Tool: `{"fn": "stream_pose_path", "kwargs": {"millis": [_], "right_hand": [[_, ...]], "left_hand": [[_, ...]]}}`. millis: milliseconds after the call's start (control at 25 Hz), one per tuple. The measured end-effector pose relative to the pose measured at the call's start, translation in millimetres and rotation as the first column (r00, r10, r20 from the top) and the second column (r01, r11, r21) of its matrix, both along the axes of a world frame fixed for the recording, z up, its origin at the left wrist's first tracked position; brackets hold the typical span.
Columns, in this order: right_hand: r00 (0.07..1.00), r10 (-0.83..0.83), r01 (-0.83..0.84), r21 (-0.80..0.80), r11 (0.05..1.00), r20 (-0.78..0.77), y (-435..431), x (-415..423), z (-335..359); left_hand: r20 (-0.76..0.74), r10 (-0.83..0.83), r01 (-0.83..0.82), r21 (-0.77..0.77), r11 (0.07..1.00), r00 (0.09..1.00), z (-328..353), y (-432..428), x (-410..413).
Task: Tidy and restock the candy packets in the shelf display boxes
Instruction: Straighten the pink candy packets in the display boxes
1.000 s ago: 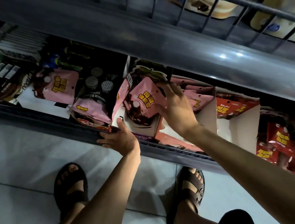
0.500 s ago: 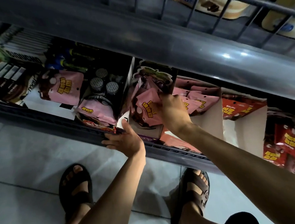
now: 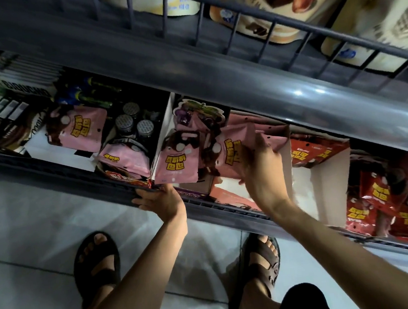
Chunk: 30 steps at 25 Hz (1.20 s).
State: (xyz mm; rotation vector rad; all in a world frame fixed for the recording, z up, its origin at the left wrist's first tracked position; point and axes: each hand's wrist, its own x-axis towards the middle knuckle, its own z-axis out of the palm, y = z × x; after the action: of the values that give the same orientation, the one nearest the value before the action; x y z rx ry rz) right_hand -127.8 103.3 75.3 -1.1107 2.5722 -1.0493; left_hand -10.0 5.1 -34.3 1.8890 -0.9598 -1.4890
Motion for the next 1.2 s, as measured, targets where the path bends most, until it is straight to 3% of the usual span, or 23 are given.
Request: {"fn": "stream_pose_path", "kwargs": {"millis": [120,200,240,320,400,480,600,760,960,1040,1200], "right_hand": [[0.919,-0.155,0.212,-0.122,0.97,0.362,33.7,1.8,3.9],[0.868,-0.2,0.29,-0.138,0.947,0.455,52.3,-6.5,14.0],[0.903,-0.21,0.268,-0.109,0.957,0.375,59.1,-12.9,17.2],[0.985,-0.161,0.161,0.01,0.987,0.061,67.0,-27.3,20.4],[0.963,-0.024,0.089,0.234,0.968,-0.268,65.8,-41.2,19.6],[0.893,0.159,0.073,0.484,0.872,-0.42,55.5,-50.8,14.6],[0.85,0.317,0.045,0.658,0.751,-0.42,32.8,-55.2,-1.4],[0.875,0.246,0.102,0.655,0.749,-0.418,12.4,-62.5,-21.5],[0.898,0.224,0.104,0.677,0.729,-0.38,12.5,-60.4,-29.0],[0.907,0.216,0.104,0.689,0.717,-0.362,14.7,-60.7,-28.4],[0.897,0.212,0.128,0.688,0.714,-0.387,15.3,-64.3,-22.3]], "left_hand": [[0.005,-0.021,0.021,0.002,1.0,1.0,-0.3,0.5,2.9],[0.001,-0.054,0.054,-0.003,0.999,0.999,-3.2,2.5,7.6],[0.008,-0.077,0.077,-0.009,0.997,0.997,-4.9,3.4,9.6],[0.015,-0.1,0.1,-0.009,0.995,0.995,-5.6,4.2,12.2],[0.017,-0.09,0.09,-0.004,0.996,0.996,-0.7,3.0,12.6],[0.042,-0.082,0.082,0.008,0.997,0.996,5.8,-0.3,11.8],[0.006,-0.085,0.085,0.02,0.996,0.996,7.1,-5.7,16.2],[-0.152,-0.126,0.119,-0.056,0.991,0.98,-5.8,0.0,35.6],[-0.392,0.205,-0.179,0.101,0.979,0.897,-6.8,4.2,40.2],[-0.34,0.152,-0.13,0.085,0.988,0.928,1.1,5.6,31.6],[-0.057,-0.015,0.012,-0.044,0.999,0.998,1.4,3.8,18.7]]}}
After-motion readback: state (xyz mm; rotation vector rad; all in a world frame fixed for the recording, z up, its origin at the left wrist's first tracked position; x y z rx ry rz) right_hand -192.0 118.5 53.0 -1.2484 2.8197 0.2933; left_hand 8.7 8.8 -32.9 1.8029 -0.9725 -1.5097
